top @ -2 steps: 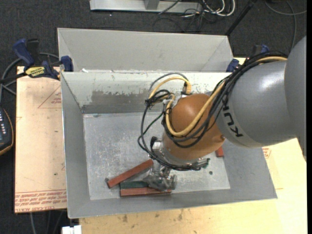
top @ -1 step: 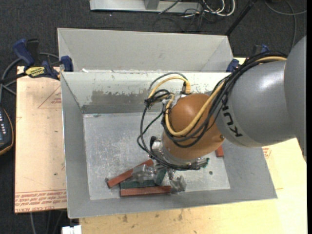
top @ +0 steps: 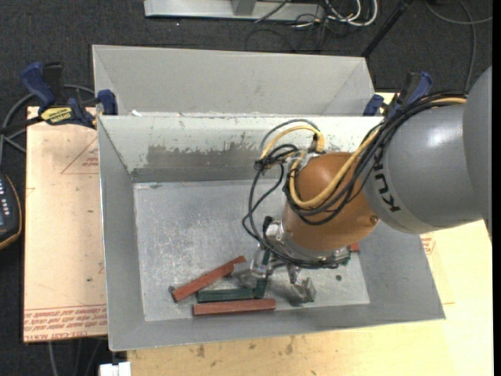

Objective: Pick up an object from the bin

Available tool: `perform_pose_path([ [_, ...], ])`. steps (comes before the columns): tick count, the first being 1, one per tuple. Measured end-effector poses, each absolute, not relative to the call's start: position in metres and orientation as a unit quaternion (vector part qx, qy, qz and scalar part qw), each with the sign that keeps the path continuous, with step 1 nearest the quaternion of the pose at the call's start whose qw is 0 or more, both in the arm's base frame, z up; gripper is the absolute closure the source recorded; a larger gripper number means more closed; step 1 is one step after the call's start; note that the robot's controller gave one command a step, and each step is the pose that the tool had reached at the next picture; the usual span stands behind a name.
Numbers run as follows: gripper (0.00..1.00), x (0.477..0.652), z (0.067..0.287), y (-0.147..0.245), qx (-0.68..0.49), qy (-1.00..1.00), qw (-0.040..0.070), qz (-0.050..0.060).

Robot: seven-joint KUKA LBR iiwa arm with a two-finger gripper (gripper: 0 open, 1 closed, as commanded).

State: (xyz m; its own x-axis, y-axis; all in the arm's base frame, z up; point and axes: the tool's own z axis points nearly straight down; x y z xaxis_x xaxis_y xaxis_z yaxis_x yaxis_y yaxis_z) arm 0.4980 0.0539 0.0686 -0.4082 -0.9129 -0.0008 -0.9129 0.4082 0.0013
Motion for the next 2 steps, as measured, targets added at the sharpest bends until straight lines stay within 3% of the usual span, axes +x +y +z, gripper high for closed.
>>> perform_pose_path([
  [1,1.00,0.499,0.071,0.056,0.546,-0.838,-0.002,0.000],
  [2,1.00,0.488,0.178,0.044,0.574,-0.819,-0.004,0.002],
])
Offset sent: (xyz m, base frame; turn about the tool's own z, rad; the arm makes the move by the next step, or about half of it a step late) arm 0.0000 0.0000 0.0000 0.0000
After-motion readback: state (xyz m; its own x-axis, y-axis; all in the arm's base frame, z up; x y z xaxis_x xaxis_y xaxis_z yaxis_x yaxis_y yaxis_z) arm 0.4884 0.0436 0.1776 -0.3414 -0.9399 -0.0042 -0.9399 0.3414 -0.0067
